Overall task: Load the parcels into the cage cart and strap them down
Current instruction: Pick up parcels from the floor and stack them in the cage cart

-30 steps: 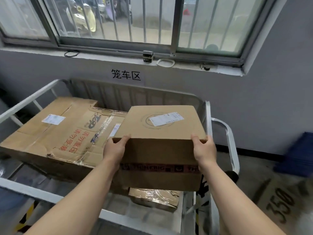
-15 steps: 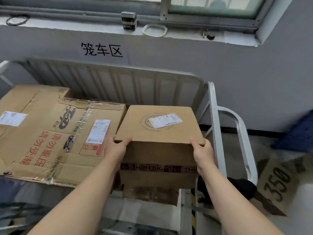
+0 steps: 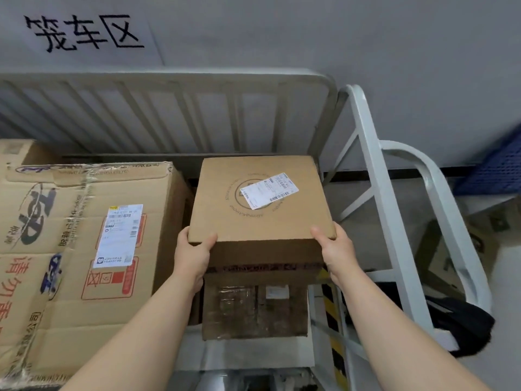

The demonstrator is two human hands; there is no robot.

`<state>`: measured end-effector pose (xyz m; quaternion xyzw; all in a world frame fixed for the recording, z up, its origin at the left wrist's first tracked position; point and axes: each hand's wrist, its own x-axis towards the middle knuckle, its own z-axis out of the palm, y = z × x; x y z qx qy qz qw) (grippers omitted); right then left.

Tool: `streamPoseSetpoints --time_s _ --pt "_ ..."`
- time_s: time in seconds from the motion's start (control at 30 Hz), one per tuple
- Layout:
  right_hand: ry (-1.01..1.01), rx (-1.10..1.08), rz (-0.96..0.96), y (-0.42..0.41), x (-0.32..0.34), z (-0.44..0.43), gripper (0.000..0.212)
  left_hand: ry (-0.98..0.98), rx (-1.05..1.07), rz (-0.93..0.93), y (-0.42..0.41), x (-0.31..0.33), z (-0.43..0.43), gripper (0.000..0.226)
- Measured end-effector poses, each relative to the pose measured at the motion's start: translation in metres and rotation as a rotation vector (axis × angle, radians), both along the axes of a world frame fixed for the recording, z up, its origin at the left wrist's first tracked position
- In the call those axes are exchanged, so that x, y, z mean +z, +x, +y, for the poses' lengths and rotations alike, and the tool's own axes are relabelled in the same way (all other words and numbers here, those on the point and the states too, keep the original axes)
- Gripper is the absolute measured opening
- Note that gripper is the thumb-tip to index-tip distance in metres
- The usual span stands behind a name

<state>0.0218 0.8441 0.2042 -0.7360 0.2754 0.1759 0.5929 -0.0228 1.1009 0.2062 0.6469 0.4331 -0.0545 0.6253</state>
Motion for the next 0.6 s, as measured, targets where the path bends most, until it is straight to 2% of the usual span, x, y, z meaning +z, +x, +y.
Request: streamPoseSetpoints --time_s 0.37,0.6 --pt "-0.041 0.009 0.006 0.000 -0.037 0.008 0.054 0.057 -0.084 0.039 0.007 -0.036 0.013 0.065" --pt "-0.210 0.116 0.046 0.007 -0.050 0.018 0.060 0.121 -0.169 0.112 0.003 -0.053 0.017 0.073"
